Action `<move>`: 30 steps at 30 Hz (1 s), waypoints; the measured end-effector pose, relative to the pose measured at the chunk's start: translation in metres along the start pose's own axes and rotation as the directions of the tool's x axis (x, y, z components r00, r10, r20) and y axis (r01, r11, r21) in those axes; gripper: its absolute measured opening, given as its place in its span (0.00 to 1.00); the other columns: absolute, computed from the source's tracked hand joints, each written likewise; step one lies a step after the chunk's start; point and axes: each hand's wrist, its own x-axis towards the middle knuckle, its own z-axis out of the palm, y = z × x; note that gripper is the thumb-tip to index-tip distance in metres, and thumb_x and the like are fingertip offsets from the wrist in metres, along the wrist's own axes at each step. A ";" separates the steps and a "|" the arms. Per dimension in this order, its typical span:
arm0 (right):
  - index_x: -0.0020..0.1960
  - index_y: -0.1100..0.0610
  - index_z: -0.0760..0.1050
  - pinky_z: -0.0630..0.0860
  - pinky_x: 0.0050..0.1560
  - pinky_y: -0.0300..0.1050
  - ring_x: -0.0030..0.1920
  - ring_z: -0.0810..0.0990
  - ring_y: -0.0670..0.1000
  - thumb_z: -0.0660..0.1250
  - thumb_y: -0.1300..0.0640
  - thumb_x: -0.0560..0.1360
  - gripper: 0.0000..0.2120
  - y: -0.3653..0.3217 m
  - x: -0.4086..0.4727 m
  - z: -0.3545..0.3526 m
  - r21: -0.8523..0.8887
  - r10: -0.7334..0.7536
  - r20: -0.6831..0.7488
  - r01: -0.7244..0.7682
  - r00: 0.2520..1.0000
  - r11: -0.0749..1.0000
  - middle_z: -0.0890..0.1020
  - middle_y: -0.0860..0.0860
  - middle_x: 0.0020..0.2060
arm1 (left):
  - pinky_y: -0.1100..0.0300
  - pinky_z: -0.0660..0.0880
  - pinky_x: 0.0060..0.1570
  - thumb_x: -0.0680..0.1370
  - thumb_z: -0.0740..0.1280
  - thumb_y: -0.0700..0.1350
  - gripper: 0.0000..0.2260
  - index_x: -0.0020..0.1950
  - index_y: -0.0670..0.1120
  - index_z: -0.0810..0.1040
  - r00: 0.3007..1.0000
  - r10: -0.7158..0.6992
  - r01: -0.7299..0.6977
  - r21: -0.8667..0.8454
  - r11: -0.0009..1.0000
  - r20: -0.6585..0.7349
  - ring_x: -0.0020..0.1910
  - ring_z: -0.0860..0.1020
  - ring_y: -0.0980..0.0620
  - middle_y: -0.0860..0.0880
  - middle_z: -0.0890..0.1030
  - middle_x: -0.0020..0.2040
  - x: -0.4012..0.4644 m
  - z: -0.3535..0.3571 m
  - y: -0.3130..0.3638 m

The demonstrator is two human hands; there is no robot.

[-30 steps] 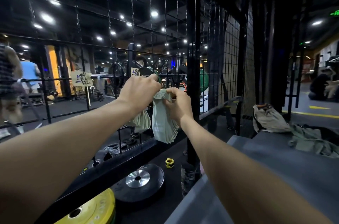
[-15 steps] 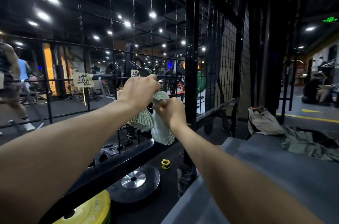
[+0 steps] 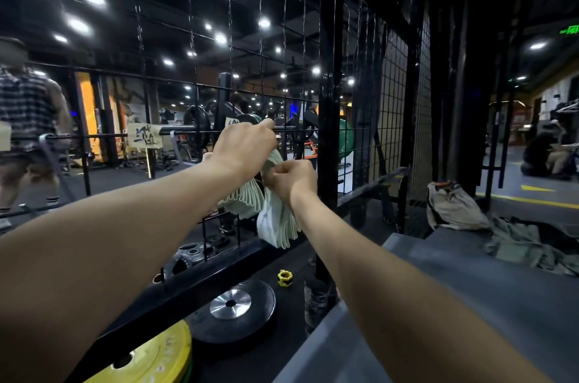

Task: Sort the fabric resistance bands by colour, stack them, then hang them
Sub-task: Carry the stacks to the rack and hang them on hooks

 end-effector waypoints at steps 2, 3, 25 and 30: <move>0.30 0.51 0.75 0.80 0.47 0.46 0.41 0.81 0.51 0.72 0.58 0.69 0.11 -0.002 0.000 -0.008 -0.002 -0.017 0.003 0.017 1.000 1.000 0.82 0.51 0.38 | 0.54 0.70 0.33 0.75 0.66 0.36 0.07 0.49 0.45 0.81 1.000 0.005 -0.005 -0.004 1.000 0.022 0.45 0.80 0.43 0.51 0.66 0.45 0.003 -0.006 0.005; 0.31 0.51 0.75 0.80 0.47 0.46 0.41 0.82 0.51 0.73 0.57 0.70 0.11 -0.003 0.000 -0.011 0.005 -0.019 0.015 0.019 1.000 1.000 0.82 0.51 0.38 | 0.54 0.70 0.33 0.75 0.66 0.36 0.08 0.49 0.45 0.81 1.000 0.014 -0.013 -0.006 1.000 0.026 0.45 0.80 0.44 0.51 0.67 0.45 0.002 -0.007 0.007; 0.41 0.60 0.82 0.81 0.48 0.51 0.43 0.83 0.53 0.77 0.56 0.66 0.09 -0.019 -0.008 -0.004 -0.136 -0.086 0.101 0.099 0.991 0.986 0.84 0.54 0.40 | 0.55 0.73 0.41 0.72 0.71 0.41 0.11 0.55 0.42 0.81 0.932 -0.351 0.250 -0.542 0.802 -0.089 0.39 0.74 0.47 0.49 0.74 0.46 -0.059 0.014 0.001; 0.43 0.59 0.82 0.77 0.47 0.47 0.42 0.79 0.50 0.73 0.58 0.70 0.05 -0.005 -0.021 -0.014 -0.148 -0.256 0.172 0.282 0.951 0.948 0.82 0.52 0.38 | 0.52 0.75 0.43 0.73 0.71 0.43 0.12 0.56 0.44 0.81 0.933 -0.357 0.284 -0.528 0.800 -0.039 0.40 0.74 0.46 0.50 0.72 0.45 -0.059 0.014 0.000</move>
